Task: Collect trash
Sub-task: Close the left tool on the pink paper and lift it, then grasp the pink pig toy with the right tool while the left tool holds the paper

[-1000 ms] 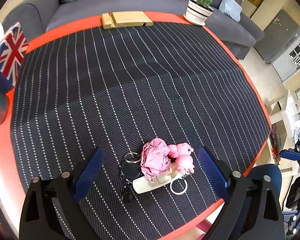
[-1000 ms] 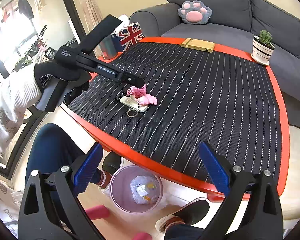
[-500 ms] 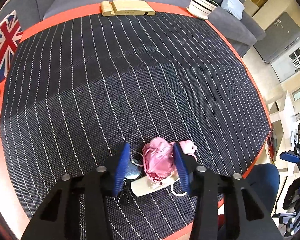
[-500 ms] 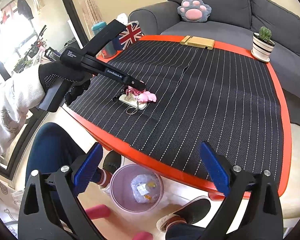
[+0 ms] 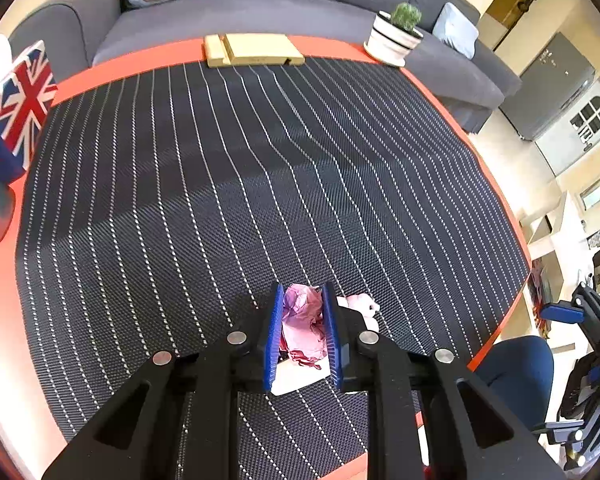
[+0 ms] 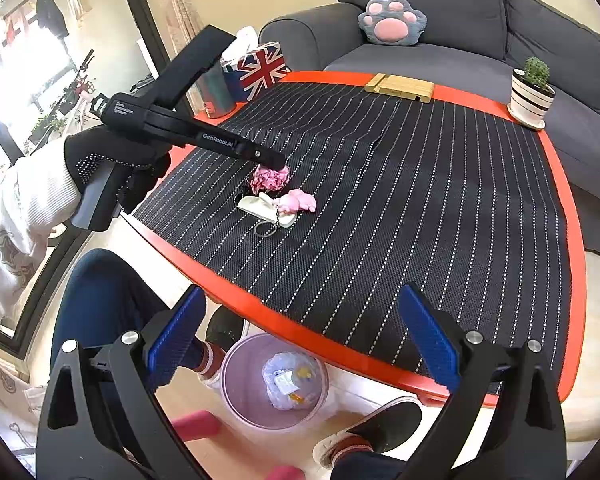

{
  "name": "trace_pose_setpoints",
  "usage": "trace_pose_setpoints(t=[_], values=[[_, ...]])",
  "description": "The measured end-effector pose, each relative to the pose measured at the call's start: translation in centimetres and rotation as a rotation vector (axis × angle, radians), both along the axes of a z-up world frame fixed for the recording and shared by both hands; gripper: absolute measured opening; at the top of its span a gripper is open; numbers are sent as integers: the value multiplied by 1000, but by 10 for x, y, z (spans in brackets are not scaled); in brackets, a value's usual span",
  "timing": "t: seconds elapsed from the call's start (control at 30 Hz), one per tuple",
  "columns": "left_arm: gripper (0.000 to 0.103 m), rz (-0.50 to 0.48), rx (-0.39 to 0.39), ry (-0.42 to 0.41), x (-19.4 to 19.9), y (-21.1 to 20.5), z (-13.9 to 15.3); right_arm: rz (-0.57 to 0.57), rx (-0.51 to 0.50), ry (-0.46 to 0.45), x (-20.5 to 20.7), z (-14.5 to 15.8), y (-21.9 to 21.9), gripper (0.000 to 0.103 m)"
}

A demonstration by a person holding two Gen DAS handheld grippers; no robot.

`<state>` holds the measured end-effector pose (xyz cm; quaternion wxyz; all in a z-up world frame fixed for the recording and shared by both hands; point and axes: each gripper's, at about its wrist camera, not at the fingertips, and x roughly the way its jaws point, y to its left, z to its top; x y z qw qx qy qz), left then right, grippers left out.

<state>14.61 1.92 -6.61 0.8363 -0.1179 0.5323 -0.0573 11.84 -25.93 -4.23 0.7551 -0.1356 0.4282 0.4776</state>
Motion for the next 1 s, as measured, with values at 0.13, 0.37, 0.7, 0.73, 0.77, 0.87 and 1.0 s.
trace_pose_setpoints(t=[0.13,0.37,0.7,0.73,0.77,0.87,1.0], values=[[19,6,9,-39,-6,2,12,12,-6,-13,3,1,8,95],[19,11,25,-107,-20,2,32,67,-32,-28,17,3,35,95],[19,25,29,-154,-40,13,50,263,-110,-40,39,-6,89,95],[19,26,28,-155,-40,13,50,284,-123,-44,40,-8,95,95],[19,29,27,-157,-41,15,50,298,-130,-45,42,-9,99,95],[19,36,21,-161,-44,19,50,352,-156,-37,49,-13,113,95],[19,42,15,-164,-47,22,49,426,-205,-26,57,-22,132,95]])
